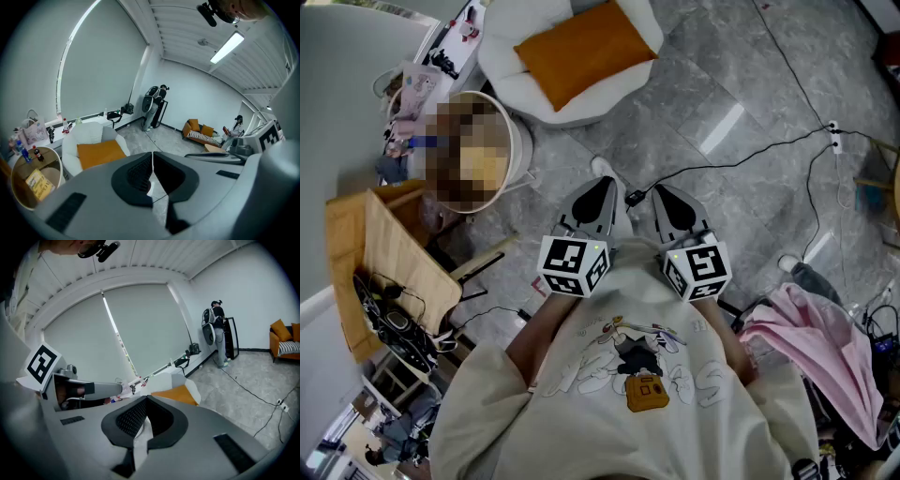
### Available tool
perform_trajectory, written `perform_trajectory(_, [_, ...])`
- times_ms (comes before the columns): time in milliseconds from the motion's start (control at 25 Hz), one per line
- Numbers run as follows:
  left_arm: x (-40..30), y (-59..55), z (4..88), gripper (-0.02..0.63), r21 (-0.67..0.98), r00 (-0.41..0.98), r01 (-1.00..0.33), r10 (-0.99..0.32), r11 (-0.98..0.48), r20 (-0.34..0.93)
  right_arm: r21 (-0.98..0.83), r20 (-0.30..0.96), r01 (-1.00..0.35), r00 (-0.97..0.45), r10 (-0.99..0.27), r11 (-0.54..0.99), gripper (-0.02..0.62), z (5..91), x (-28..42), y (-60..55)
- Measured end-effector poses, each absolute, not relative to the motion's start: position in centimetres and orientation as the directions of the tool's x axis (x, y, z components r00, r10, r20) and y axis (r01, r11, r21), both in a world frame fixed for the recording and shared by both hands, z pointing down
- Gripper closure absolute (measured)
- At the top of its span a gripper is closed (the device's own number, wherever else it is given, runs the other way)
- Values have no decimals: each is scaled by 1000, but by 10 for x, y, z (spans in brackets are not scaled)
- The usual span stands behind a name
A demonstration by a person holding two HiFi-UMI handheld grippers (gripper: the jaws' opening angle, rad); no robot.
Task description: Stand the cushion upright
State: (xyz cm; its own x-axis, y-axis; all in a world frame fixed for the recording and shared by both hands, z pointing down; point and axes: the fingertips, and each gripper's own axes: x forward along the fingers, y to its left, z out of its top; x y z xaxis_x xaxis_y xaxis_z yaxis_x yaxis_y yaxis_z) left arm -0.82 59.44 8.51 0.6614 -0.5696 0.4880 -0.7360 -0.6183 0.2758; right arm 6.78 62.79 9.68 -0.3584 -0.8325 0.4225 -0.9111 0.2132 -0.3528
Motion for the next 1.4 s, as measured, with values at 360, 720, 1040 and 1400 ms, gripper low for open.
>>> perform_trajectory(360, [-14, 624, 64, 600, 253, 696, -696, -545, -672, 468, -258, 443, -943, -308, -842, 210, 572, 75, 60, 649])
perform_trajectory(720, [-34, 591, 61, 600, 230, 710, -679, -544, -697, 446, -259, 448, -949, -284, -847, 181, 572, 77, 38, 612])
perform_trajectory(1040, [-88, 546, 68, 600, 252, 732, -658, -522, -710, 439, -207, 471, -963, -251, -846, 171, 572, 80, -16, 568])
perform_trajectory(1400, [-152, 509, 71, 600, 292, 763, -630, -505, -719, 403, -161, 481, -980, -183, -858, 118, 572, 84, -76, 529])
